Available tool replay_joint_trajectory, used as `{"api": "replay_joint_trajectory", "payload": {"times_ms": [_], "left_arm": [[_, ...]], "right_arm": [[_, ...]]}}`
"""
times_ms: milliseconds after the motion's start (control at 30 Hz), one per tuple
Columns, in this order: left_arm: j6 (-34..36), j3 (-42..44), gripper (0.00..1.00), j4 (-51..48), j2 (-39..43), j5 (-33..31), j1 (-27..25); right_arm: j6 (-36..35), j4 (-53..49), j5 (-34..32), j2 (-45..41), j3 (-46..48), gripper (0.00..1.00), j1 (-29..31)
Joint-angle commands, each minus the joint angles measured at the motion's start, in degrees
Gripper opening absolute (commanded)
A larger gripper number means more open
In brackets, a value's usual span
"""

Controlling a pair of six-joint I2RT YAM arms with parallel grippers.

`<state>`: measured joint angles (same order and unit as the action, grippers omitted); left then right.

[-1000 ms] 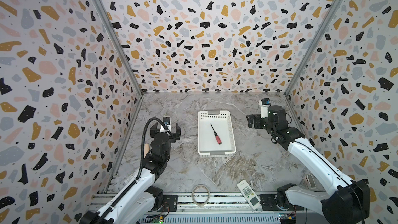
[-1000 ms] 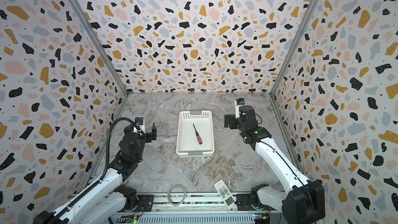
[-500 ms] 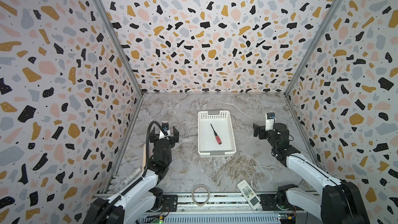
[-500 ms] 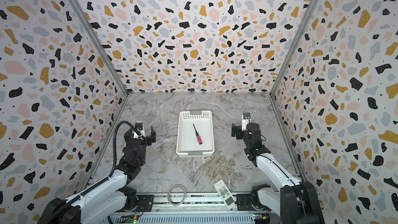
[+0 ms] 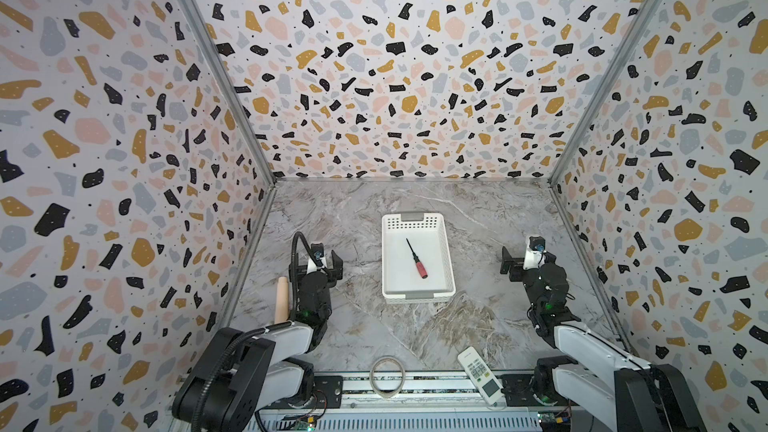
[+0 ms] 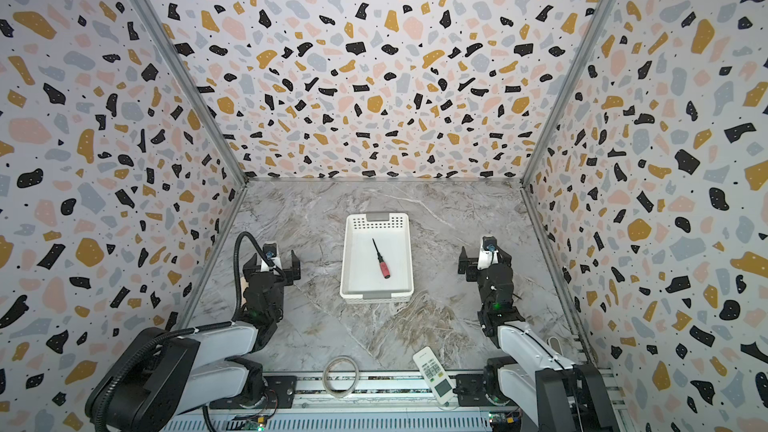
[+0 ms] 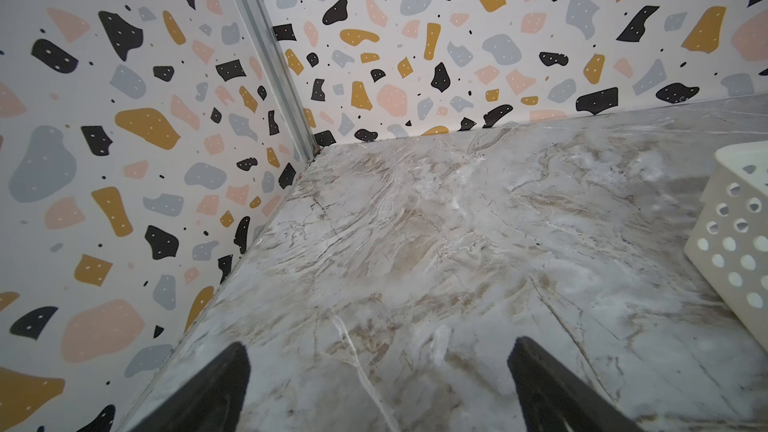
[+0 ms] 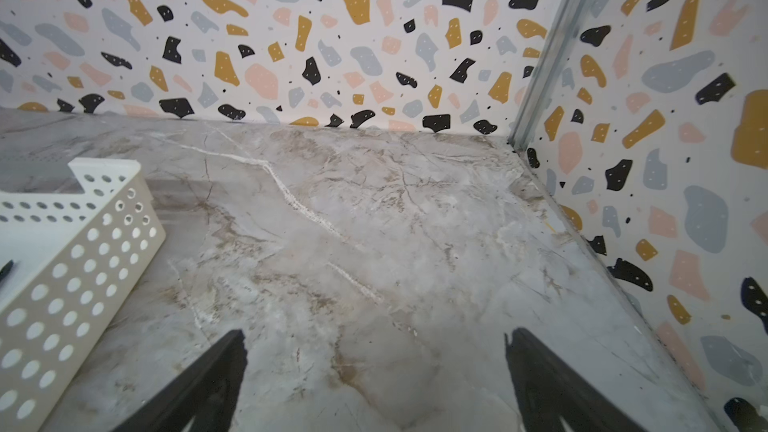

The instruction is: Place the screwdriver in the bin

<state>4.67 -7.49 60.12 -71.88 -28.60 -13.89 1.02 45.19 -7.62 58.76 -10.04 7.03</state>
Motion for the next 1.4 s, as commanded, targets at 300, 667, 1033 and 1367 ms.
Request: {"api": "replay_joint_trajectory", "payload": {"times_ms": [300,667,1033,1367], "left_arm": [[-3.68,-0.38,1.0,11.86,-8.08,10.49,6.88],[-5.59,-1.83,0.99,9.04,-8.3,15.32,10.11],[-6.48,-1.83,1.0,8.88,-8.13,13.02,10.11],[-6.43,-1.83,1.0,8.74,-8.1,12.96,10.11]], "right_arm": [[-2.07,22.79,1.34,11.24,3.07,0.99,-0.96],[-5.53,29.94,10.07,25.65,0.66,0.99,-1.36],[-2.74,24.72,15.0,26.73,-2.66,0.99,-5.19],[-2.94,24.95,14.82,26.51,-2.43,0.99,-5.09]]}}
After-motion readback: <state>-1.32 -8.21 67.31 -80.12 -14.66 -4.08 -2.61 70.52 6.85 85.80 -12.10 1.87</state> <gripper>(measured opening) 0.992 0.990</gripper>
